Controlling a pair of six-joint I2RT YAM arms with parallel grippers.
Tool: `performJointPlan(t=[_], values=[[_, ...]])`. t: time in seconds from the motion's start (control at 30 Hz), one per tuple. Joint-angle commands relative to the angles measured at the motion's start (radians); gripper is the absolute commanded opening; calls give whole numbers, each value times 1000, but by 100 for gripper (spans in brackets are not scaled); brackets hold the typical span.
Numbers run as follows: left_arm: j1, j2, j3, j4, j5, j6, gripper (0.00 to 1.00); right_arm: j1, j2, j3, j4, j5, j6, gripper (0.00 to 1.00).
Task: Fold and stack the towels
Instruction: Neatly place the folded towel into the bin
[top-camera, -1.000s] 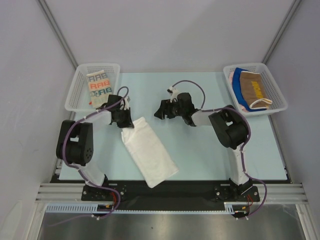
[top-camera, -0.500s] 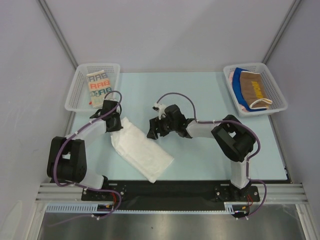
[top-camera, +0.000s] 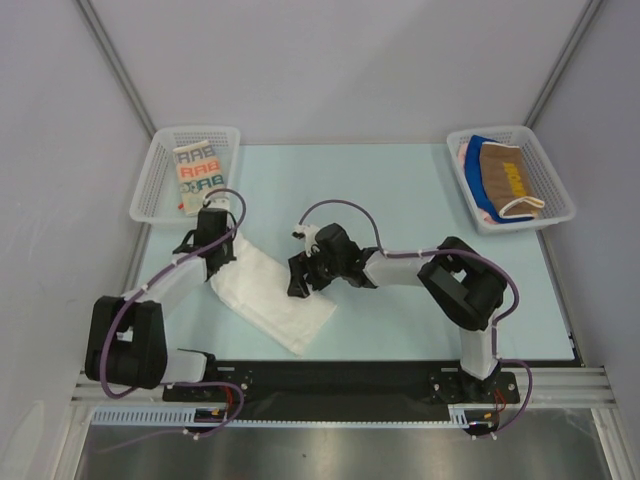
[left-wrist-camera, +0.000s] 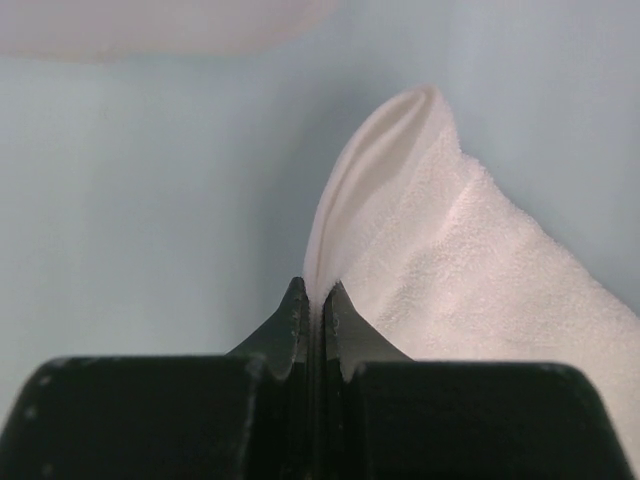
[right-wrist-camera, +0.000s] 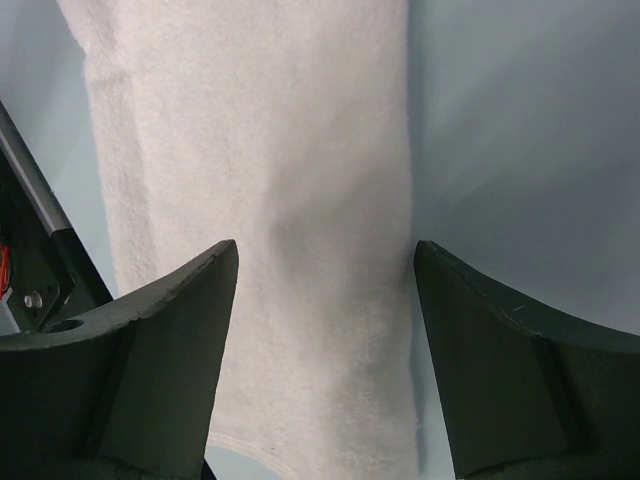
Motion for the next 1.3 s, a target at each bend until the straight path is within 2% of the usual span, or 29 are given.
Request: performJointPlan(t=[0.0,0.23,0.4,0.53,0.6,0.8,1.1,1.27], values=[[26,-87,-25,167,-1,105,0,50,-17,6,-36,-8,21,77],[60,-101,4,265,50,209,0,136,51,46,25,-68,91,75],[73,-72,34,276,-8,318,0,165,80,66,100,-129,165,74],[84,-116,-9,331,0,378,0,191,133,125,119,-160,185,70],[92,-135,-41,373,-19,396,0,211,162,155,129,-158,198,63],[136,-150,-68,487,-5,441,0,227,241,201,270,-196,284,60],[190,-132,-77,621,6,508,0,247,362,339,355,-232,323,60],[222,-81,-86,725,23,505,0,245,370,307,424,-198,332,65]])
